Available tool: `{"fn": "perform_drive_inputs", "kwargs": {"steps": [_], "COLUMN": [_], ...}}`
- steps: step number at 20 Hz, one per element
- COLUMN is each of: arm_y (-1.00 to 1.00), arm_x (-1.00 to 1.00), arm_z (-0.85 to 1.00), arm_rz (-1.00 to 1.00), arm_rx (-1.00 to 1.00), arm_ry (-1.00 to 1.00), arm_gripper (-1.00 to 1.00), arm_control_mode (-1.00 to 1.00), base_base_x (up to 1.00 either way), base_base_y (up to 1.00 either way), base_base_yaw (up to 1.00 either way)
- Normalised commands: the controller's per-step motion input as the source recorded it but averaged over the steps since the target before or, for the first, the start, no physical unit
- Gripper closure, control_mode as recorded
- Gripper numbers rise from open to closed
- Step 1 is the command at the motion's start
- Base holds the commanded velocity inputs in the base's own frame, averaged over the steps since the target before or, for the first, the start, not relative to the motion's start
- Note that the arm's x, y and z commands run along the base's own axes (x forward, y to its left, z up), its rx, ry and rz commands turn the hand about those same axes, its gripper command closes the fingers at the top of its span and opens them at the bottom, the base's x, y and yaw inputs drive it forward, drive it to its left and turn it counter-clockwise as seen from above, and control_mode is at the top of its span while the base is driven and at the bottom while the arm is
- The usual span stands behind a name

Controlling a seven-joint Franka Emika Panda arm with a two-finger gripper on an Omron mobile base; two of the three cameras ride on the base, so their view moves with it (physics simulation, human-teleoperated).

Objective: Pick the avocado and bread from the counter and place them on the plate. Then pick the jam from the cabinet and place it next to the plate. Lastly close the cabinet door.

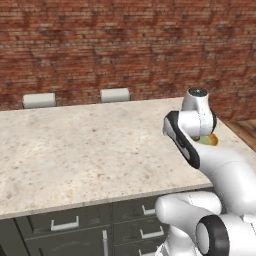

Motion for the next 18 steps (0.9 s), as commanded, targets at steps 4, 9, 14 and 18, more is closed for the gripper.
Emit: {"fn": "perform_drive_inputs", "kwargs": {"steps": [4,9,14,18], "arm_y": [-0.83,-0.75,-0.52,-0.37], "arm_x": [0.0,0.01,0.16,0.26], "arm_z": [-0.09,-0.01,-0.01,-0.18], "arm_rz": [0.09,0.07,0.02,0.0], "arm_rx": [0.04,0.14,0.14,0.06], "arm_ry": [0.0,0.0,0.0,0.0], "arm_gripper": [1.0,1.0,1.0,1.0], "arm_control_mode": [-1.0,-1.0,-1.0,-1.0], "base_base_x": [0.0,0.0,0.0,0.0], "base_base_y": [0.0,0.0,0.0,0.0], "base_base_yaw": [0.0,0.0,0.0,0.0]}}
